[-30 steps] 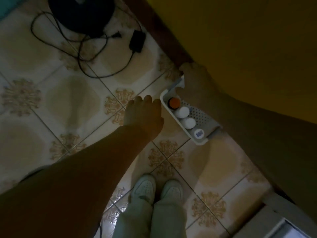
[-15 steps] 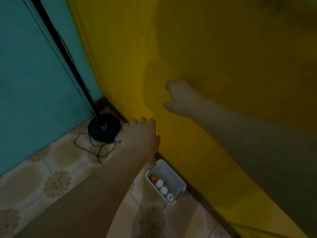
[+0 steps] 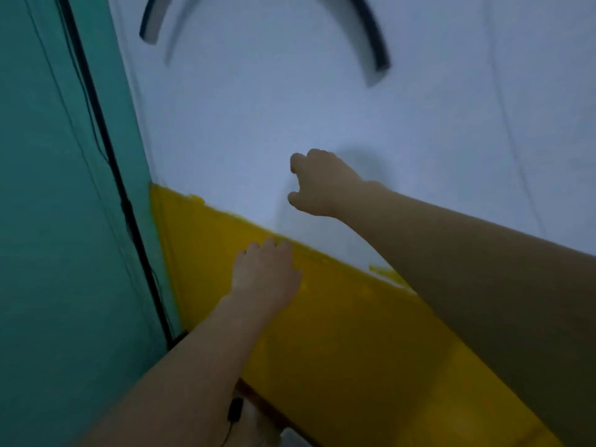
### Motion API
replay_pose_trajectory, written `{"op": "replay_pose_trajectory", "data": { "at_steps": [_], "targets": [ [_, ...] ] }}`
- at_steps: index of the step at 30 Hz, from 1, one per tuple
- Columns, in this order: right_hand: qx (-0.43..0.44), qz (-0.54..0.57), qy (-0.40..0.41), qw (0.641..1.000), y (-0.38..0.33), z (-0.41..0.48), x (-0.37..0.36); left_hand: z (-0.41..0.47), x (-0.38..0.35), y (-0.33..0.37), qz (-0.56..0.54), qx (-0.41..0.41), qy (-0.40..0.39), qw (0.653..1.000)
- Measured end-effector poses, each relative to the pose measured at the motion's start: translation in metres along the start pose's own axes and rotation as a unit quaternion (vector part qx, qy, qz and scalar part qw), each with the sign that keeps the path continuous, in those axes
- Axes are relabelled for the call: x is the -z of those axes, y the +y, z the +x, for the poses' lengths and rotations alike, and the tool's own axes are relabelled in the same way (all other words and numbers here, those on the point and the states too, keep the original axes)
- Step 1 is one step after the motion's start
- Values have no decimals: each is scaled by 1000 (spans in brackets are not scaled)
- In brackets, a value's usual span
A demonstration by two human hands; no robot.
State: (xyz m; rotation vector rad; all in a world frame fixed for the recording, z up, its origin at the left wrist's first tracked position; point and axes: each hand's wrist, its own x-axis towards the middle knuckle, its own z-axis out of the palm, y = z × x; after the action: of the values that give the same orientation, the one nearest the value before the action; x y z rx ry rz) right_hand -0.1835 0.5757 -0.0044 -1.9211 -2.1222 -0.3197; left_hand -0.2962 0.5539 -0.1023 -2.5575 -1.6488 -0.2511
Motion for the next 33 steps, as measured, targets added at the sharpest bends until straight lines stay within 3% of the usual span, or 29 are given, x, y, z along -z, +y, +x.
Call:
{"op": "replay_pose_trajectory", "data": {
  "at_steps": [8, 14, 19, 24, 29, 33],
  "targets": [
    [-130, -63, 72, 987, 20, -143, 150, -78, 86, 94, -49, -154, 39, 986],
    [-279, -147, 78, 946, 69, -309, 248, -160, 139, 235, -104, -300, 57, 947],
    [-414, -222, 84, 879, 101, -479, 337, -270, 185, 396, -164, -460, 39, 872],
    [-528, -293, 83, 793, 106, -675, 420, -423, 213, 540, -180, -605, 57, 773],
    [-642, -320, 32, 696, 85, -876, 485, -600, 242, 654, -243, -684, -1, 688],
    [-717, -308, 10, 625, 77, -1007, 527, -714, 260, 726, -235, -725, 2, 647]
  ]
}}
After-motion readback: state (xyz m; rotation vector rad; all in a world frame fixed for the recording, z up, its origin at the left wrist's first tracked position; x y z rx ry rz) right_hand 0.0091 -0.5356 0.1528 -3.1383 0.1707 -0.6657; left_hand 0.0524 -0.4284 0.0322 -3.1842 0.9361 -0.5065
